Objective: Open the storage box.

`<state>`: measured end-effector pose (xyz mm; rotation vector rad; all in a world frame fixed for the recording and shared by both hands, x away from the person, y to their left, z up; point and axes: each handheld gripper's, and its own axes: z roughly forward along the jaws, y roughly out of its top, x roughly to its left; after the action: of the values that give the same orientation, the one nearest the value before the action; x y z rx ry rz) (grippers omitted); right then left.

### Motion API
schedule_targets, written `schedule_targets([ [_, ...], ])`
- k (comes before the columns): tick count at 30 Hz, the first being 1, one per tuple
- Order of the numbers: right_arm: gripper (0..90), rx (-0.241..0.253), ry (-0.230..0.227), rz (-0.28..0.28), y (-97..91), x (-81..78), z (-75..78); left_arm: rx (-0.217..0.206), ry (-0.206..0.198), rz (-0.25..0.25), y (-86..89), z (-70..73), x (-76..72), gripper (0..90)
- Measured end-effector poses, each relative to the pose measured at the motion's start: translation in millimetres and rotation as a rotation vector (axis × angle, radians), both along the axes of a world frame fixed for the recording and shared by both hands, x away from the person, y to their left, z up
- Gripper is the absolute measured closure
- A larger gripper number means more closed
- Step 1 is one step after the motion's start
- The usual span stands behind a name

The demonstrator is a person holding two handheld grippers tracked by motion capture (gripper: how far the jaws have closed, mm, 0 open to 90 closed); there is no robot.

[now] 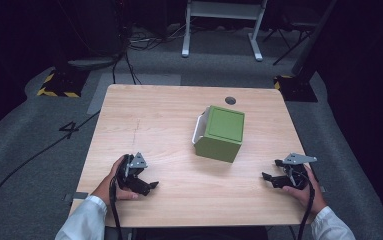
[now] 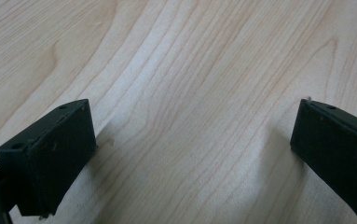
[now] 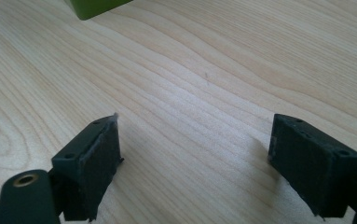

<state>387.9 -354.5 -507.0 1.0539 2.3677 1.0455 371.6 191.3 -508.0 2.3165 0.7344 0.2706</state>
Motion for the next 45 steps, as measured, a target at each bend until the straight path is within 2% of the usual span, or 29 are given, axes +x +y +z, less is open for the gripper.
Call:
schedule_targets([
  [3, 16.6, 0.001, 0.0, -0.004, -0.3, 0.0, 0.0, 0.002, 0.004, 0.007, -3.2, 0.3, 2.6, 0.0],
  [7, 16.6, 0.001, -0.001, -0.009, -0.1, -0.2, -0.1, 0.001, 0.001, -0.015, -9.6, 0.4, 7.8, 0.5],
  [8, 16.6, 0.001, 0.0, -0.009, -0.1, -0.2, -0.1, 0.014, 0.007, -0.03, -12.6, 2.2, 10.9, 0.7],
  [9, 16.6, 0.001, -0.001, -0.009, -0.1, -0.2, -0.1, 0.011, 0.008, -0.038, -14.8, 3.4, 12.3, 3.1],
  [10, 16.6, 0.001, -0.001, -0.009, -0.1, -0.2, -0.1, 0.004, -0.007, -0.069, -17.6, 6.0, 13.2, 9.7],
  [11, 16.6, 0.001, -0.001, -0.009, -0.2, -0.2, -0.1, -0.005, 0.004, -0.097, -20.4, 8.5, 15.0, 20.6],
  [12, 16.6, 0.002, 0.0, -0.008, -0.1, -0.3, -0.1, -0.002, 0.01, -0.106, -24.2, 11.4, 16.9, 24.1],
  [14, 16.6, 0.002, -0.001, -0.008, -0.4, -0.5, -0.1, -0.021, -0.003, -0.113, -31.1, 19.2, 20.8, 13.5],
  [16, 16.6, 0.002, -0.001, -0.008, -0.5, -0.6, -0.1, -0.056, -0.006, -0.133, -36.6, 27.5, 24.2, 20.7],
  [18, 16.6, 0.001, -0.001, -0.006, -0.6, -0.5, -0.1, -0.067, -0.033, -0.142, -45.7, 35.8, 28.1, 15.5],
  [20, 16.6, 0.001, -0.001, -0.006, -0.7, -0.5, -0.1, -0.085, -0.046, -0.164, -54.6, 42.4, 32.5, 17.7],
  [24, 16.6, 0.001, -0.001, -0.006, -0.7, -0.5, -0.1, -0.091, -0.076, -0.202, -72.2, 54.3, 41.7, 16.5],
  [31, 16.6, 0.001, -0.001, -0.005, -1.0, -0.7, -0.1, -0.123, -0.121, -0.248, -90.3, 71.3, 54.6, 16.1],
  [34, 16.6, 0.001, -0.001, -0.005, -0.9, -0.7, -0.1, -0.135, -0.133, -0.27, -96.9, 74.7, 57.9, 15.9],
  [38, 16.6, 0.001, -0.001, -0.005, -1.0, -0.7, -0.1, -0.139, -0.122, -0.297, -107.5, 74.5, 63.0, 15.9],
  [45, 16.6, 0.001, -0.001, -0.005, -1.0, -0.7, -0.1, -0.122, -0.113, -0.347, -126.5, 71.0, 68.2, 16.0],
])
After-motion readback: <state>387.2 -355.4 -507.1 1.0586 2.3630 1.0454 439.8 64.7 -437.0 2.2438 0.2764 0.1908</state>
